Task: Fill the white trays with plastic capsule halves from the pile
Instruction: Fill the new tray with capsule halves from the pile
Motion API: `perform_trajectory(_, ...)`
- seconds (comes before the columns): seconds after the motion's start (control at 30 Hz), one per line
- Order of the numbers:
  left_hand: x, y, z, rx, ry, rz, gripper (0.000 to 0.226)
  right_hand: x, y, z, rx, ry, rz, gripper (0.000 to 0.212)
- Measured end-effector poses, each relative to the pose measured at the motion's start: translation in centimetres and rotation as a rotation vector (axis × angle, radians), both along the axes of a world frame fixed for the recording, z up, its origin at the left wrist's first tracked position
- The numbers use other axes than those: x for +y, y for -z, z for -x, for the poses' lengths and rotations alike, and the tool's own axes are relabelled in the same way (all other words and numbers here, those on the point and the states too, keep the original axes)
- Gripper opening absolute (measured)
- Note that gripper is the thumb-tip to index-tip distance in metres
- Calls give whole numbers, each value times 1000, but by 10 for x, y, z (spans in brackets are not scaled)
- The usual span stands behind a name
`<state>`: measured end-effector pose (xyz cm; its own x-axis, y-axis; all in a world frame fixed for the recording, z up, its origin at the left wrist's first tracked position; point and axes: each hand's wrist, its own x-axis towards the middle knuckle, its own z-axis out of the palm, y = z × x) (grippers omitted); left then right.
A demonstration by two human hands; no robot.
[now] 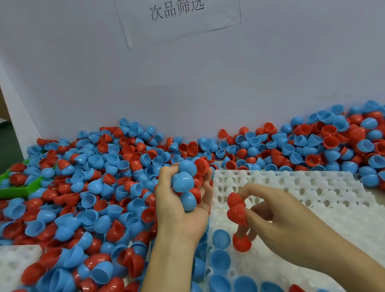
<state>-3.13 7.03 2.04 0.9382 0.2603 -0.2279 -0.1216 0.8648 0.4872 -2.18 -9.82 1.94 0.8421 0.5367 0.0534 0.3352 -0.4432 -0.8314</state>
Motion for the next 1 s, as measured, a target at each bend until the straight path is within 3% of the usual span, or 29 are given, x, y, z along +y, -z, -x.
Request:
perform_trajectory(0.33,3,1,1,16,-33,32,32,1,3,2,3,-166,131,10)
perform_trajectory(0.67,4,3,-1,22,-31,-11,30,-5,1,-4,-220,63,-3,14)
perform_trajectory(0.83,3,4,-2,44,-54,-94,14,-11,-4,-8,-166,157,55,9)
perform_trajectory(0.9,3,6,-5,66,-75,-171,14,-4,-13,-1,-161,157,-75,9)
perform_trajectory(1.0,0,10,-9,68,-87,-243,17,18,-31,21,26,-37,-580,10)
